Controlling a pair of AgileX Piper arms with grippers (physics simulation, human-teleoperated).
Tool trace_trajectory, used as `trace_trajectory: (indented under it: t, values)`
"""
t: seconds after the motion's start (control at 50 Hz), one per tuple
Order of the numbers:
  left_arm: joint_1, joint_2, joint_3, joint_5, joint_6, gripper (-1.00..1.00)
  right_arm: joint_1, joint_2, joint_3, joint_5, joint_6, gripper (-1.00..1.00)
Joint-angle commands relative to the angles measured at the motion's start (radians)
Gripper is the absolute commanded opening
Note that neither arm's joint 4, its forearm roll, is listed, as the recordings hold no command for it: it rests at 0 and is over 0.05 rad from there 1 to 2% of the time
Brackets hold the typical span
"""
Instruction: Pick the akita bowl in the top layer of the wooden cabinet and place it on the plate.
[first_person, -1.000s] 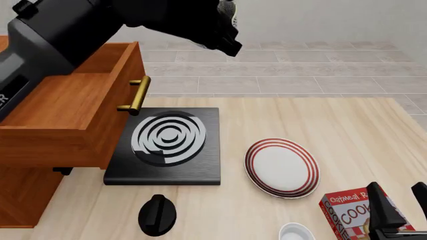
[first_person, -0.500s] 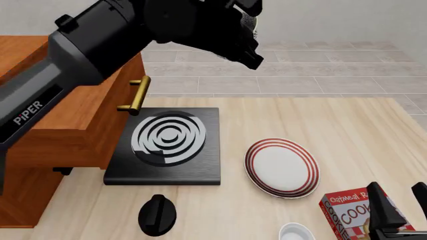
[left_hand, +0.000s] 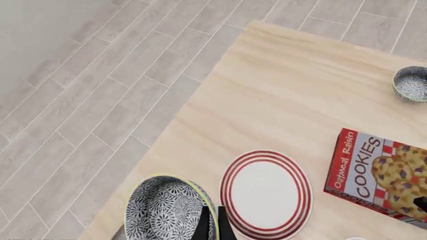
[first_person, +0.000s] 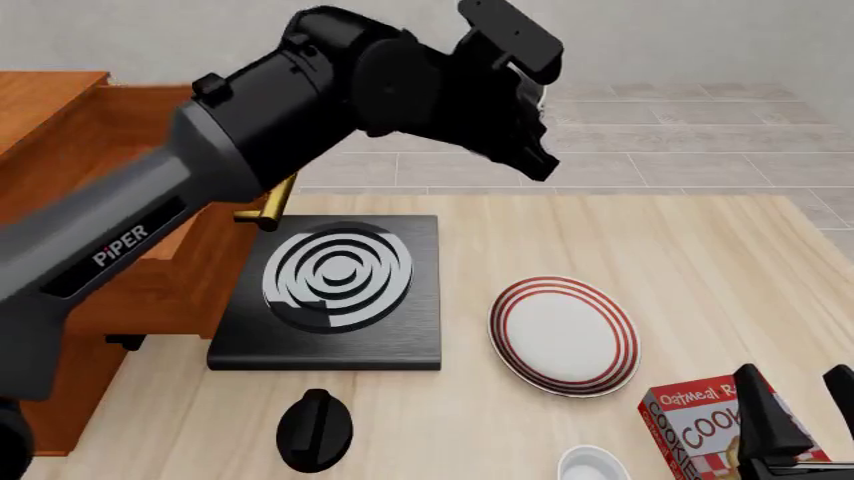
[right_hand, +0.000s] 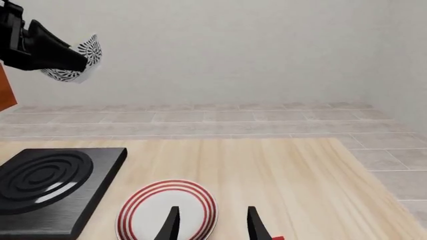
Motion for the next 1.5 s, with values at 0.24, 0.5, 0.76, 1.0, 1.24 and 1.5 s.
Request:
trace_trajectory:
  t: [0.24,0.5,0.76,1.0,1.24,1.5]
  values:
    - [-0.012,0.057,0.063,-0.083,-0.026,-1.00,-0.002,0.001,0.003,0.001,0.006,1.00]
    - [-0.014,0.104,0.060,-0.109,-0.046,-1.00,0.002,0.001,0.005,0.001,0.005,1.00]
    - [-0.028,0.129,0.066,-0.127,-0.061,-1.00,0.000,0.001,0.004,0.003,0.007,1.00]
    - [-0.046,0.158,0.051,-0.136,-0.074,-1.00,0.002,0.001,0.003,0.004,0.000,1.00]
    - [-0.055,0.184,0.050,-0.147,-0.082,-1.00,0.000,0.000,0.003,0.004,0.002,1.00]
    - [-0.063,0.229,0.041,-0.164,-0.099,-1.00,0.000,0.001,0.003,0.004,0.001,1.00]
